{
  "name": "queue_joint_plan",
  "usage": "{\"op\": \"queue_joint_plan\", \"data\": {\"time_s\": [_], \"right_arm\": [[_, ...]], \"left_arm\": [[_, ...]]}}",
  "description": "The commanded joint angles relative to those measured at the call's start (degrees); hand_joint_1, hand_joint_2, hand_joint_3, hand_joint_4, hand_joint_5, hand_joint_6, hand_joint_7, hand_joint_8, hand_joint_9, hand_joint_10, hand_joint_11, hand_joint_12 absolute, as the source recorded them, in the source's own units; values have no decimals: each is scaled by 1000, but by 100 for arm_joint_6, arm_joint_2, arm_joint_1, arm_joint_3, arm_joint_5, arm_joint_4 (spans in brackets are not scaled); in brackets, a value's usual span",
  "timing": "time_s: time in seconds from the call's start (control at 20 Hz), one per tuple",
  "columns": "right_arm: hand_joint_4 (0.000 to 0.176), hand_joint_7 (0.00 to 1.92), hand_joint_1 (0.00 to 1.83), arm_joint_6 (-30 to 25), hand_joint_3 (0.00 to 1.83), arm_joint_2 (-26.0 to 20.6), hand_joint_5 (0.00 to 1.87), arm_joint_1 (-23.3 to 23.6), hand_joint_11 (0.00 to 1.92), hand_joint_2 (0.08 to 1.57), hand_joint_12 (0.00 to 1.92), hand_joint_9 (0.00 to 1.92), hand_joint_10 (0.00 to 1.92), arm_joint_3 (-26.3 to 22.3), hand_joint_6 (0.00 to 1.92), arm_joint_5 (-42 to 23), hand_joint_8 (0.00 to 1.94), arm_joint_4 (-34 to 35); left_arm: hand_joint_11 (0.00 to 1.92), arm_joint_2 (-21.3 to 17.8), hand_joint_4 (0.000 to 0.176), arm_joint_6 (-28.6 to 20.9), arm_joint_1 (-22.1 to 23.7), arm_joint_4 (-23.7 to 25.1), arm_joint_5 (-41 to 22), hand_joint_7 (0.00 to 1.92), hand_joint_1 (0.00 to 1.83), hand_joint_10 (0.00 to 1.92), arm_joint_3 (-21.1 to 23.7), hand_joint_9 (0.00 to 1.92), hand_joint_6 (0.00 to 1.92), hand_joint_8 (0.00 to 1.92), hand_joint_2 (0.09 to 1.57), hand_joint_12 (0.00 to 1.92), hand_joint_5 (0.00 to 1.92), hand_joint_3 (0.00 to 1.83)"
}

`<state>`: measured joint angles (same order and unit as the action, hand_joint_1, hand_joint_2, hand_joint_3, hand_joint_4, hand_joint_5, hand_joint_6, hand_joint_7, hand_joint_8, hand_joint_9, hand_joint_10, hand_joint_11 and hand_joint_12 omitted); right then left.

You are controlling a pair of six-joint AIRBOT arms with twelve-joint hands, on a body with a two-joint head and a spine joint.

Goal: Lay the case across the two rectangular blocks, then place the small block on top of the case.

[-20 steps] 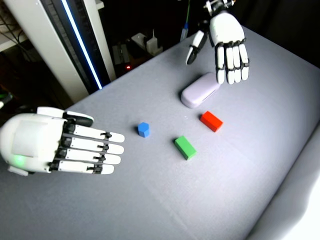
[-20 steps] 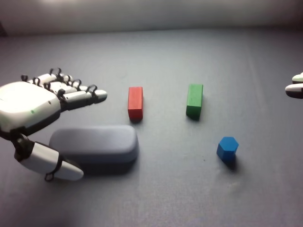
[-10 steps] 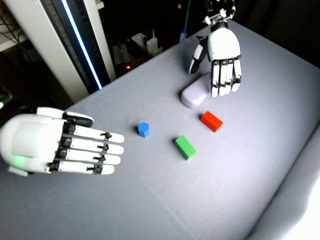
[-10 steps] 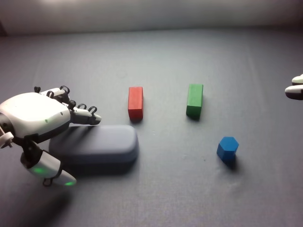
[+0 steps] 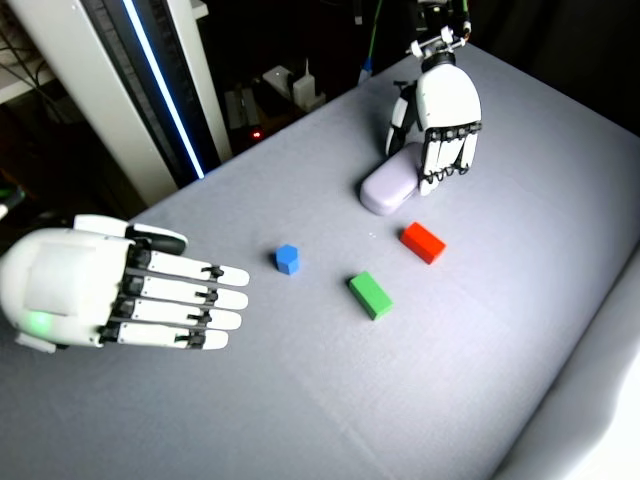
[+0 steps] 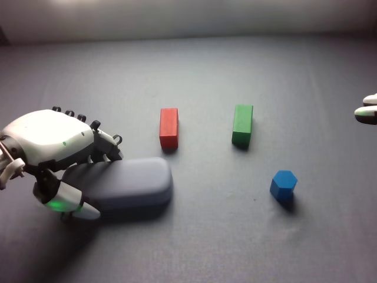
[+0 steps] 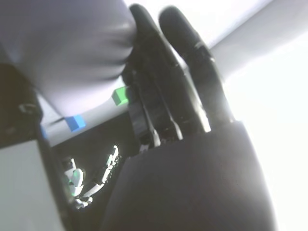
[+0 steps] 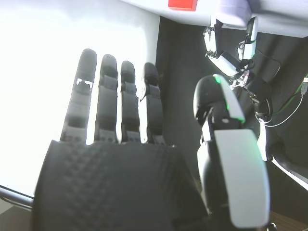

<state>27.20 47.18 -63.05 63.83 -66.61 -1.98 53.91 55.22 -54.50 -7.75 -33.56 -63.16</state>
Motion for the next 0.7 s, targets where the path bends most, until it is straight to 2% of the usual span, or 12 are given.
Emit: {"op": "queue_joint_plan", "data": {"time_s": [0.0,0.15,0.25,0.3,0.35,0.5,0.55,0.65], "right_arm": [[0,314,563,-36,0,-30,410,63,83,1309,825,347,2,30,0,-656,0,173],[0,315,577,-46,0,-29,411,61,52,1307,827,329,0,30,0,-656,0,174],[0,319,575,-58,0,-28,412,57,53,1306,830,328,1,29,1,-656,2,174],[0,327,542,-60,1,-27,417,54,58,1309,831,338,4,29,2,-656,3,174],[0,322,557,-62,0,-26,416,53,46,1304,827,329,1,29,1,-656,1,174],[0,323,563,-64,0,-24,420,51,41,1299,825,327,3,29,2,-653,2,175],[0,317,551,-64,1,-23,413,51,53,1306,829,328,3,29,0,-651,0,175],[0,322,558,-64,0,-21,421,51,67,1304,834,341,7,29,3,-642,4,176]], "left_arm": [[970,37,0,0,84,8,-665,1165,1395,1009,0,1090,857,593,1053,1104,989,1],[952,-100,0,-151,89,60,-1120,1129,1393,1000,156,1057,987,666,1067,979,940,0],[933,-202,0,-351,90,139,-1451,1163,1395,1017,219,1051,954,621,1061,937,950,0],[961,-232,0,-438,91,170,-1562,1233,1401,962,236,1091,886,499,1043,874,978,0],[973,-257,0,-502,92,196,-1643,1238,1402,957,250,1097,897,473,1042,870,980,0],[942,-332,0,-664,122,282,-1906,1158,1395,1022,300,1038,973,638,1066,925,937,0],[931,-339,0,-673,131,294,-1929,1154,1391,1056,305,1016,1000,628,1072,1084,937,0],[879,-343,0,-686,218,346,-1965,1178,1394,1042,306,1018,936,603,1060,1138,978,0]]}}
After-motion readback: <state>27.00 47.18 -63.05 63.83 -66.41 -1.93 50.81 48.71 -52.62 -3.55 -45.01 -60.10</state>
